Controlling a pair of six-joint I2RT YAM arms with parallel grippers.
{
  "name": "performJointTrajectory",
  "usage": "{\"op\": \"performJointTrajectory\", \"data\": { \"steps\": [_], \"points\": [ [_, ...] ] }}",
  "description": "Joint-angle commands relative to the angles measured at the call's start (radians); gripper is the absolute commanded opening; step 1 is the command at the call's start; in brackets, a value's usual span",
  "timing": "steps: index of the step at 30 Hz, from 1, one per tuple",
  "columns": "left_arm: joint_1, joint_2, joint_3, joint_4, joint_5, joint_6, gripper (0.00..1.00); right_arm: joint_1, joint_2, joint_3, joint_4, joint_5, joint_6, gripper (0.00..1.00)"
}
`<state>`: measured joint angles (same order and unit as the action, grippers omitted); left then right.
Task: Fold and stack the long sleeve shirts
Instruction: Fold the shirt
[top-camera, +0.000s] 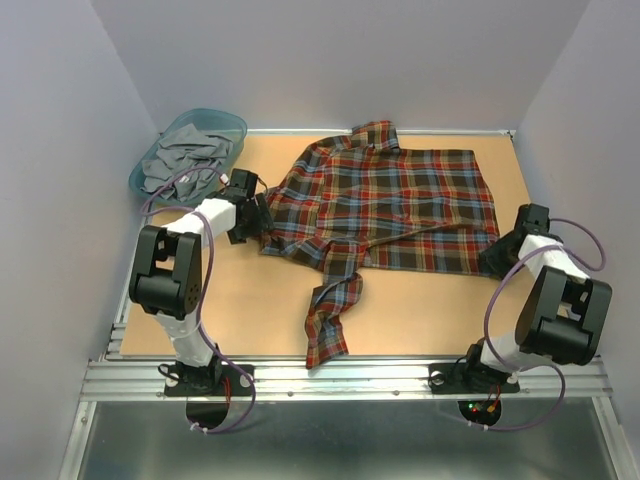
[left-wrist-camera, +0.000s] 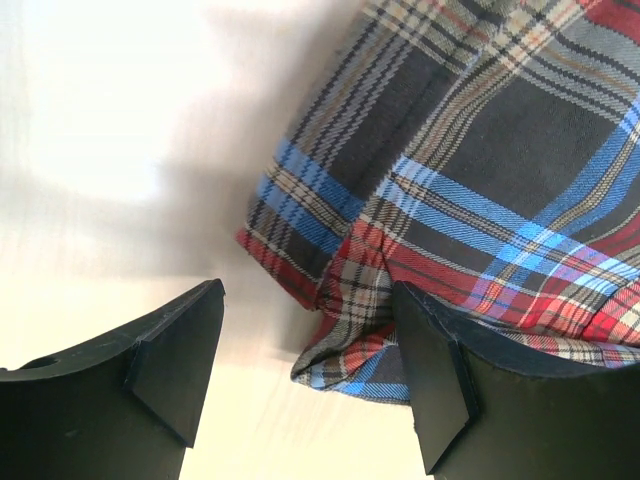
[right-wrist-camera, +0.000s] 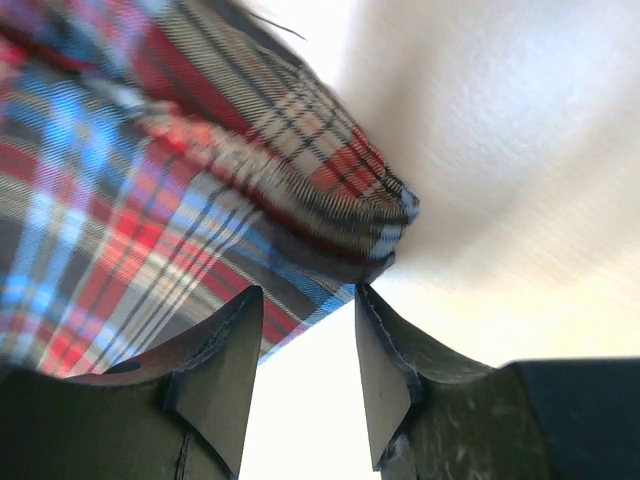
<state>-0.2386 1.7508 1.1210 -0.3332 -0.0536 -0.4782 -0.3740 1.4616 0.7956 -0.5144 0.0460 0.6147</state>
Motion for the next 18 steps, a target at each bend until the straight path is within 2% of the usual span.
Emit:
{"op": "performJointTrajectory", "data": {
  "steps": [1,4,7,10,14,18],
  "points": [
    [0.007,-0.100,-0.009,-0.006,0.003,0.010,0.79,-0.009,-0.125,0.022,0.004,0.029,-0.050,0.48],
    [0.007,-0.123,-0.016,0.011,0.009,-0.007,0.79,-0.008,-0.187,0.040,0.028,-0.067,-0.047,0.49],
    [0.007,-0.102,-0.020,0.023,0.018,-0.020,0.76,-0.009,-0.179,0.057,0.080,-0.190,-0.033,0.49],
    [0.007,-0.070,-0.029,0.040,0.028,-0.036,0.69,-0.009,-0.152,0.051,0.135,-0.288,-0.003,0.50],
    [0.007,-0.028,-0.046,0.059,0.040,-0.051,0.60,-0.009,-0.116,0.016,0.185,-0.290,0.033,0.50],
    [0.007,-0.022,-0.090,0.066,0.037,-0.060,0.49,-0.012,-0.089,-0.036,0.185,-0.212,0.052,0.50]
  ]
}}
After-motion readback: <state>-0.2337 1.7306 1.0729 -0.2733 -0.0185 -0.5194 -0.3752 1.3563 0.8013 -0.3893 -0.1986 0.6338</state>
